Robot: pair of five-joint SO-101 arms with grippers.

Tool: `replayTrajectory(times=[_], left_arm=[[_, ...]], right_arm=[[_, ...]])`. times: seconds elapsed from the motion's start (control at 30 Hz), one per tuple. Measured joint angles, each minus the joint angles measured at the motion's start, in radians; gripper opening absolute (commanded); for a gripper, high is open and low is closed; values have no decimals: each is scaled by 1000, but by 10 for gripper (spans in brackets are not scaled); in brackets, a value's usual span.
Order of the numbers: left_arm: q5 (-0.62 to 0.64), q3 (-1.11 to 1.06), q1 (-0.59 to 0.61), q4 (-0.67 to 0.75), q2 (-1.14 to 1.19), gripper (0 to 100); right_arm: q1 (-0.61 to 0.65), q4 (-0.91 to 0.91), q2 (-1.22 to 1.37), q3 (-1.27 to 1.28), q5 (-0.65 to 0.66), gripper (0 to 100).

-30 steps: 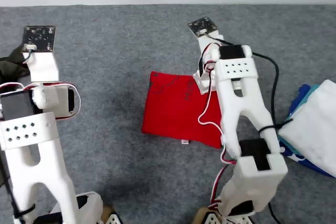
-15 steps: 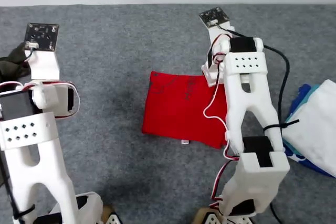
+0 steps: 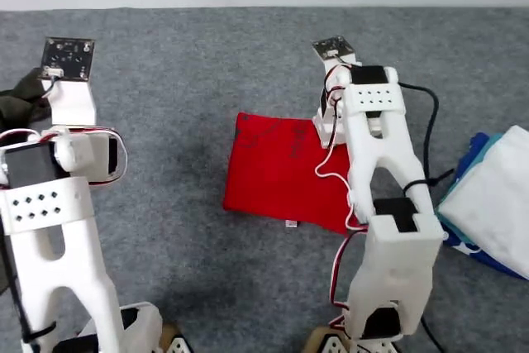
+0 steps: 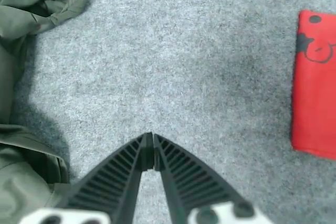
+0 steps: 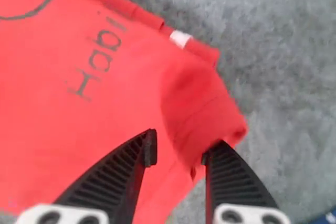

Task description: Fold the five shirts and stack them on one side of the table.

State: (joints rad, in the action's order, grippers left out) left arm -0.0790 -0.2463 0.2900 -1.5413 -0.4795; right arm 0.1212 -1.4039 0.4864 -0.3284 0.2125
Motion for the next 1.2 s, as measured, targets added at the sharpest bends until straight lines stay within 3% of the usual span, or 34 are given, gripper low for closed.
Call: replayTrajectory(times=[0.1,0.5,0.7,0.93,1.0,1.13,1.2], left_arm=[[0,0,0,0,0,6],[0,0,0,0,0,6],[0,0,0,0,0,6],[0,0,0,0,0,6],[0,0,0,0,0,6],[0,0,0,0,0,6],[0,0,0,0,0,6]], right_arm=[[0,9,63,-69,0,5],[-11,11,278,-425,120,13],[-44,-77,394,-601,132,165],[-49,-279,416,-804,112,176],[-49,-339,416,-882,109,157],[-48,-350,413,-948,109,0],[-31,-350,397,-930,109,22]])
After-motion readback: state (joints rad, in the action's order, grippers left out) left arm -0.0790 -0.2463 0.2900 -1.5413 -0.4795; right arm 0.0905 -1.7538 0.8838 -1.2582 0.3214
